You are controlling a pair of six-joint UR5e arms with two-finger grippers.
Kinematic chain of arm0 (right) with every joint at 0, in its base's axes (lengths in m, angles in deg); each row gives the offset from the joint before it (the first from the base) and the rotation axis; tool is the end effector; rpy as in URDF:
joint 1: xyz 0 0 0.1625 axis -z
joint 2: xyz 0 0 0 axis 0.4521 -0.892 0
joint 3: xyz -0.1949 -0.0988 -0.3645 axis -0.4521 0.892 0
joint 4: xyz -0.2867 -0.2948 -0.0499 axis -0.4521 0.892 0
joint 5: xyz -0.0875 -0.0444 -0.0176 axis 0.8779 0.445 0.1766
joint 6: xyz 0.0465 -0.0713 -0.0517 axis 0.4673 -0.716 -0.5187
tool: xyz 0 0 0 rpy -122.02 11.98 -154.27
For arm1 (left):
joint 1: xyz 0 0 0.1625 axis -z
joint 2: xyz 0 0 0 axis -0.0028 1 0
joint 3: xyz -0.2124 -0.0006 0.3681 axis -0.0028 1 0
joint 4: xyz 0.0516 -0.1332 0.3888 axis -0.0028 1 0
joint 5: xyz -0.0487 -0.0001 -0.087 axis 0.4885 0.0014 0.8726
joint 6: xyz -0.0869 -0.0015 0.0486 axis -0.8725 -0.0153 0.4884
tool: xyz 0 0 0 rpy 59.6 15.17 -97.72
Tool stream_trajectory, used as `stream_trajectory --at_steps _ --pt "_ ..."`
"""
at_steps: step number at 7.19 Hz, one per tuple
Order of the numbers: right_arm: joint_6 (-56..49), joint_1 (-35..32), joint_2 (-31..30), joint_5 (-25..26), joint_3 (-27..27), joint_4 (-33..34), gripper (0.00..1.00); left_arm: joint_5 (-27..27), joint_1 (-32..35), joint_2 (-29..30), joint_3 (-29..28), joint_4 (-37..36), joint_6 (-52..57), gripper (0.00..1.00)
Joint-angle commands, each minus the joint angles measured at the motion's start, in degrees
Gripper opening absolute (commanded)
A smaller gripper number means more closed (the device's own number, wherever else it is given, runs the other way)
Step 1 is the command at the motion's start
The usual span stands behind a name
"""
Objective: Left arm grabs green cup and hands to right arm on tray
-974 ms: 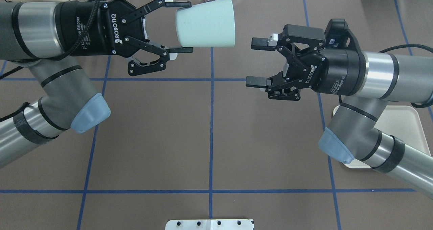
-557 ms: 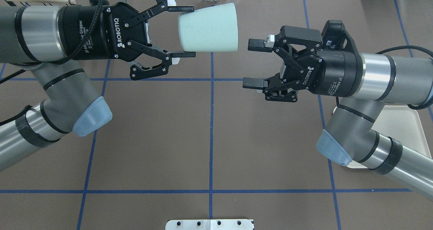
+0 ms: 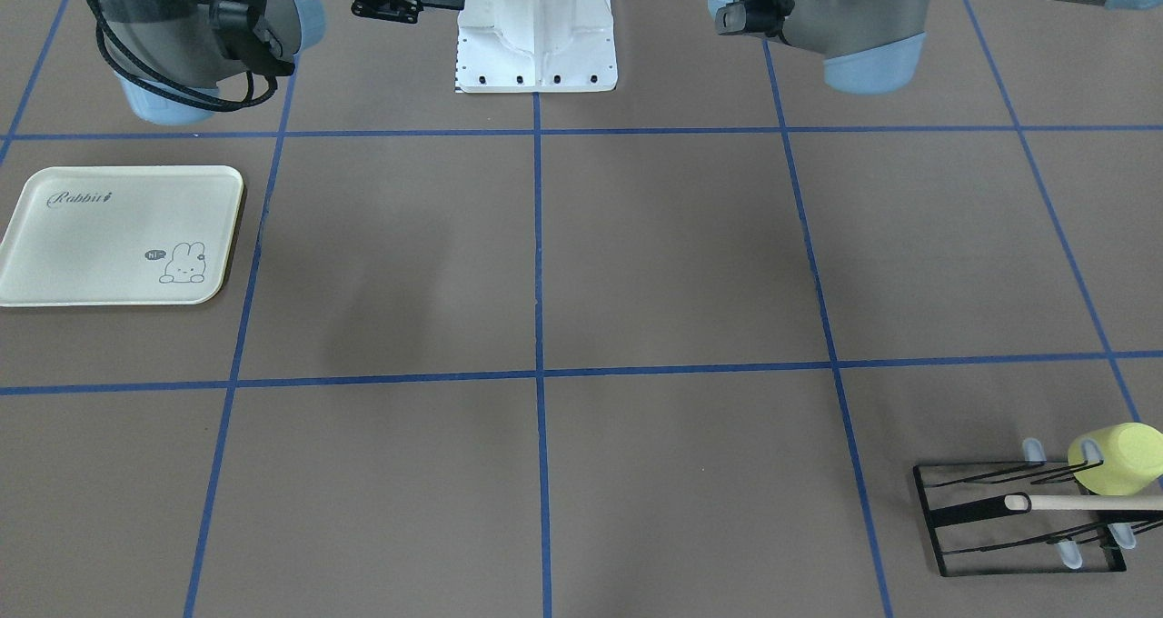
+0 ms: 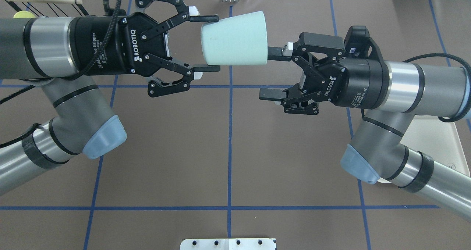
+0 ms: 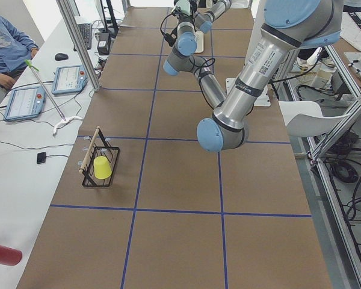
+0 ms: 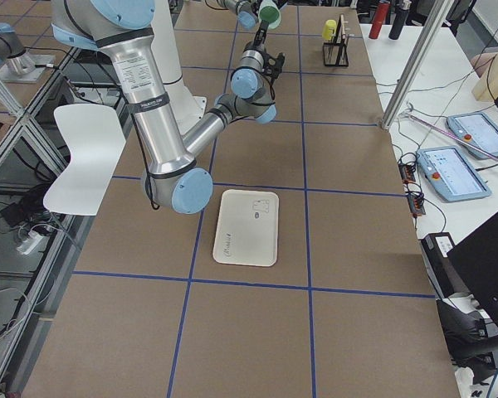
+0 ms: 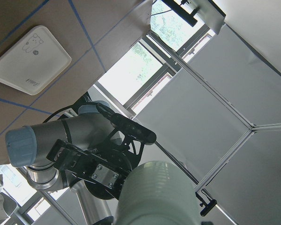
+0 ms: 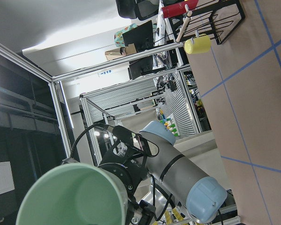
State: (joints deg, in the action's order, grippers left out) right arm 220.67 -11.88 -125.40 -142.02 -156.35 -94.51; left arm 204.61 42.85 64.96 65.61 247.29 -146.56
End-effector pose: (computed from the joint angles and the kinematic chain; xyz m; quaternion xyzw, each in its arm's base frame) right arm -0.3065 -0.3731 0.1724 -0.0984 -0.9087 0.1197 0.3877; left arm 0.3015 -0.4015 0.0851 -0.3193 0.8539 -0.1952 0.3617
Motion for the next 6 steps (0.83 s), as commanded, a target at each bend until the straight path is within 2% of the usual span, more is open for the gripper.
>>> stream_trajectory --at_steps 1,2,4,6 --pt "0.00 0.53 0.34 0.18 0.01 0.00 0.91 -1.08 -0.76 0.09 -0.09 0.00 0.03 0.00" --pt "0.00 0.71 0.34 0.09 -0.08 -0.09 0.89 -1.27 -1.37 0.00 -0.09 0.09 0.12 0.00" --pt "0.00 1.15 0.25 0.18 0.00 -1.32 0.70 -1.27 -1.55 0.00 -0.17 0.00 0.21 0.00" --pt "0.00 1.41 0.69 0.18 -0.08 -1.32 0.62 -1.27 -1.90 0.00 -0.26 0.00 0.29 0.00"
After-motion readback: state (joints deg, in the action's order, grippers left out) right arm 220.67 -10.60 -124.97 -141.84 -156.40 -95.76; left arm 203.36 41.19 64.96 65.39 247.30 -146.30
